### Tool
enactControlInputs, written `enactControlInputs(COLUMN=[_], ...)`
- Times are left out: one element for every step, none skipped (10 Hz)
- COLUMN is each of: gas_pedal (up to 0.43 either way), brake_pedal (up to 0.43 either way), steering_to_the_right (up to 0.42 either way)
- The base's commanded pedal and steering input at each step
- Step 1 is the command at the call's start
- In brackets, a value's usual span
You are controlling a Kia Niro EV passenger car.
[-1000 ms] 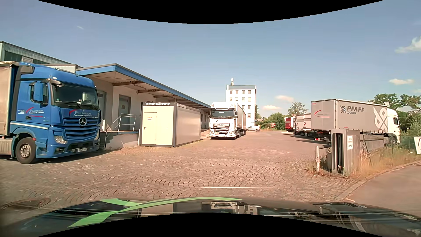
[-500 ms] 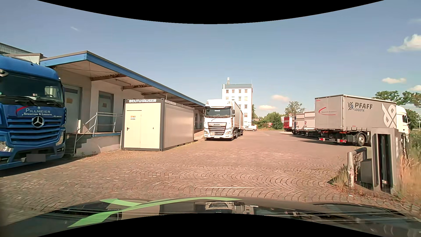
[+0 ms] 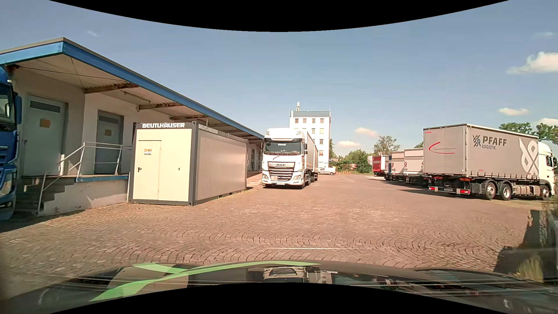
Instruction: Follow the waypoints while adhering to traffic rules and regulations
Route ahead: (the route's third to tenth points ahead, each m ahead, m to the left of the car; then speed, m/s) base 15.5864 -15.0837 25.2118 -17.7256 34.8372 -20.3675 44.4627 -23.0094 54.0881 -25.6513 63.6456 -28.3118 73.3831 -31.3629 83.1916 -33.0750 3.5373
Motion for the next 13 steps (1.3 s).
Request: enactControlInputs(gas_pedal=[0.15, 0.15, 0.169, 0.22, 0.209, 0.209, 0.22, 0.228, 0.22, 0.22, 0.228, 0.228, 0.228], brake_pedal=[0.0, 0.0, 0.0, 0.0, 0.0, 0.0, 0.0, 0.0, 0.0, 0.0, 0.0, 0.0, 0.0], steering_to_the_right=[0.097, 0.098, 0.1, 0.106, 0.115, 0.125, 0.134, 0.134, 0.128, 0.121, 0.112, 0.107, 0.101])
